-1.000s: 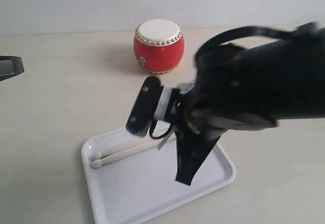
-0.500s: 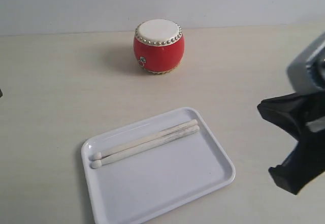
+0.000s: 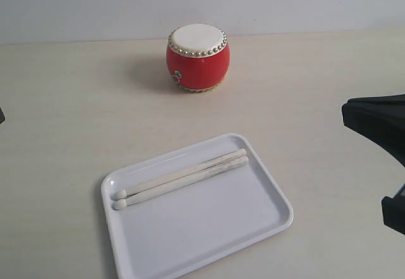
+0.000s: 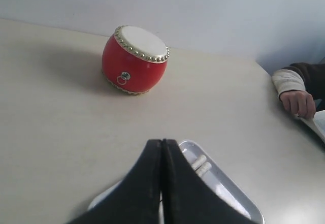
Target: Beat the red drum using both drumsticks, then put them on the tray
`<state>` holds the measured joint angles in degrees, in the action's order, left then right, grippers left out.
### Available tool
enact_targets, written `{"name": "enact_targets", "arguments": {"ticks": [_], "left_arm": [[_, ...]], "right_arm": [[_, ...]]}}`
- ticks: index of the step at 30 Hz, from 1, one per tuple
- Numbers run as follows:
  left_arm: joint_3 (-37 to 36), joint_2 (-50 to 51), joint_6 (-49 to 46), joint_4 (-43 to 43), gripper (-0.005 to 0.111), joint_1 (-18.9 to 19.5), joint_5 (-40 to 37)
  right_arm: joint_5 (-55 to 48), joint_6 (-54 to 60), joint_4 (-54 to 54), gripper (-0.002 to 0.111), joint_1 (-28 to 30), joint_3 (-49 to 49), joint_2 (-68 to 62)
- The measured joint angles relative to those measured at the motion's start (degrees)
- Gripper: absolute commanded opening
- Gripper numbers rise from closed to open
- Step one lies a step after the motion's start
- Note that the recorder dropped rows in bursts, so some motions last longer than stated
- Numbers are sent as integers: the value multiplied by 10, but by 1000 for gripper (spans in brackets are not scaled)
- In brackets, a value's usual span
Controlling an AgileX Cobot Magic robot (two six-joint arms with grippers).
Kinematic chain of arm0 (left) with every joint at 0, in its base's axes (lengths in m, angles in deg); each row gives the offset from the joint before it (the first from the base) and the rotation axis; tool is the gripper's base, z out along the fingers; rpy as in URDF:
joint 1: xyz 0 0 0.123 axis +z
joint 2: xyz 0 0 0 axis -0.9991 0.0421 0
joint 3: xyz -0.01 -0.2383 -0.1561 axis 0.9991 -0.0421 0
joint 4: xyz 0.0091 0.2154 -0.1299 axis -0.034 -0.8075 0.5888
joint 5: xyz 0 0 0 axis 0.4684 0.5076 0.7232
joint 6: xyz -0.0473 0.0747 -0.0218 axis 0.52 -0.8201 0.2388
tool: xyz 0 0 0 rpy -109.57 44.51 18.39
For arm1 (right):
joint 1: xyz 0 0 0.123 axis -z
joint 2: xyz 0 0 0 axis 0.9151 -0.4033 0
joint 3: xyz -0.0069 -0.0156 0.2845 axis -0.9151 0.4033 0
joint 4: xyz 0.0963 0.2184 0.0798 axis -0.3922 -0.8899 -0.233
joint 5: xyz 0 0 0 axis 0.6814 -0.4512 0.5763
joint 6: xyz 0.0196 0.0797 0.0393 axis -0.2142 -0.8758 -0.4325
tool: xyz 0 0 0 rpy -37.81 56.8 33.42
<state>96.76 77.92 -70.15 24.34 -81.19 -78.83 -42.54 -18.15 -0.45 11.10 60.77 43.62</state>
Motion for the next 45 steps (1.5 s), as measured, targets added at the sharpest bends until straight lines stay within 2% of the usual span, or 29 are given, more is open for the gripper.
{"name": "enact_targets", "arguments": {"ticks": [5, 15, 20, 24, 26, 28, 30, 34, 45], "left_arm": [[0, 0, 0, 0, 0, -20, -3], [0, 0, -1, 1, 0, -20, -1], [0, -5, -2, 1, 0, -20, 76], [0, -84, -33, -43, 0, -21, 111], [-6, -135, -43, -45, 0, -21, 155], [-37, -200, -45, -37, 0, -21, 233], [-78, -261, -45, -34, 0, -21, 277], [-143, -361, -46, -24, 0, -21, 325], [-145, -365, -47, -20, 0, -21, 342]], "right_arm": [[0, -4, -2, 0, 0, 0, 0], [1, -4, -2, 0, 0, 0, 0], [1, -5, -2, 0, 0, 0, 0], [2, -5, -2, 0, 0, 0, 0], [3, -6, -2, 0, 0, 0, 0], [4, -6, -2, 0, 0, 0, 0], [4, -6, -2, 0, 0, 0, 0], [4, -6, -2, 0, 0, 0, 0], [4, -6, -2, 0, 0, 0, 0]]}}
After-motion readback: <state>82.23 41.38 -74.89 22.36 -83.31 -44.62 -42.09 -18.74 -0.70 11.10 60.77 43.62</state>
